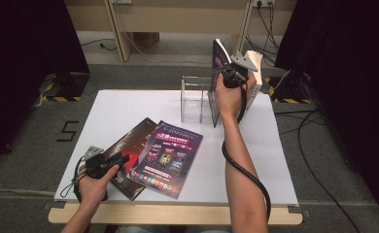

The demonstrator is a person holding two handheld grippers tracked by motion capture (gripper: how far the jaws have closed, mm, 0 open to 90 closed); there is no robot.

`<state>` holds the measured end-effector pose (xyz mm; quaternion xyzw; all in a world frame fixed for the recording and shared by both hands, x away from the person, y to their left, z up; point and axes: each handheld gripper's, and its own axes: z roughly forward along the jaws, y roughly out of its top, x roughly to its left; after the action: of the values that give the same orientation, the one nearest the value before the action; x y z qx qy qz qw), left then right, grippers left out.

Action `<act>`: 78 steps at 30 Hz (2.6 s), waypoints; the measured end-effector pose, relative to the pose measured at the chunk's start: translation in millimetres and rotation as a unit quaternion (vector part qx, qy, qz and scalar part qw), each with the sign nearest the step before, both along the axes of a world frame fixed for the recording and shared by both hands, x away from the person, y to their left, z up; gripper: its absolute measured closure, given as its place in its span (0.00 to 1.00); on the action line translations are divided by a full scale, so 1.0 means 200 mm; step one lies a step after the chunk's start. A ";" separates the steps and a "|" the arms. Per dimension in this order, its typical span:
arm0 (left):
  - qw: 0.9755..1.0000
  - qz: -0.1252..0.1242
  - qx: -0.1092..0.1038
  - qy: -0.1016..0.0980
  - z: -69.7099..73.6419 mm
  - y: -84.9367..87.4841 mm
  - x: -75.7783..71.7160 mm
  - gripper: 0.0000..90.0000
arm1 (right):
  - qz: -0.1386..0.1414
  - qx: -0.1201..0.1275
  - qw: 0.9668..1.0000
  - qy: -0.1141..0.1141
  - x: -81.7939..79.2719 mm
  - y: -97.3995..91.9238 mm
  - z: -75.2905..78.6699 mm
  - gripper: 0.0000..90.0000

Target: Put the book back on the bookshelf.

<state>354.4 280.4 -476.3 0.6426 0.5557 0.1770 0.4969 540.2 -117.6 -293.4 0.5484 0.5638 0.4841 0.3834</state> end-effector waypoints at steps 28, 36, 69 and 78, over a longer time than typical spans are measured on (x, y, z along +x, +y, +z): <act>1.000 -0.004 0.002 0.001 0.00 -0.01 0.00 0.65 | -0.010 -0.004 1.000 0.010 0.03 -0.01 -0.06 0.94; 1.000 -0.004 0.003 0.001 0.00 -0.01 0.00 0.66 | -0.011 -0.007 1.000 0.013 0.04 0.00 -0.09 0.94; 1.000 -0.011 0.004 0.001 -0.01 -0.03 0.00 0.65 | -0.033 -0.034 0.999 0.023 -0.01 -0.02 -0.18 0.87; 1.000 -0.011 0.005 0.001 -0.01 -0.03 0.00 0.65 | -0.033 -0.033 0.998 0.031 -0.03 -0.04 -0.19 0.82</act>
<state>353.5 274.6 -478.0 0.6509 0.5484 0.1738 0.4954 535.0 -124.7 -330.9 0.5686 0.5725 0.4354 0.3992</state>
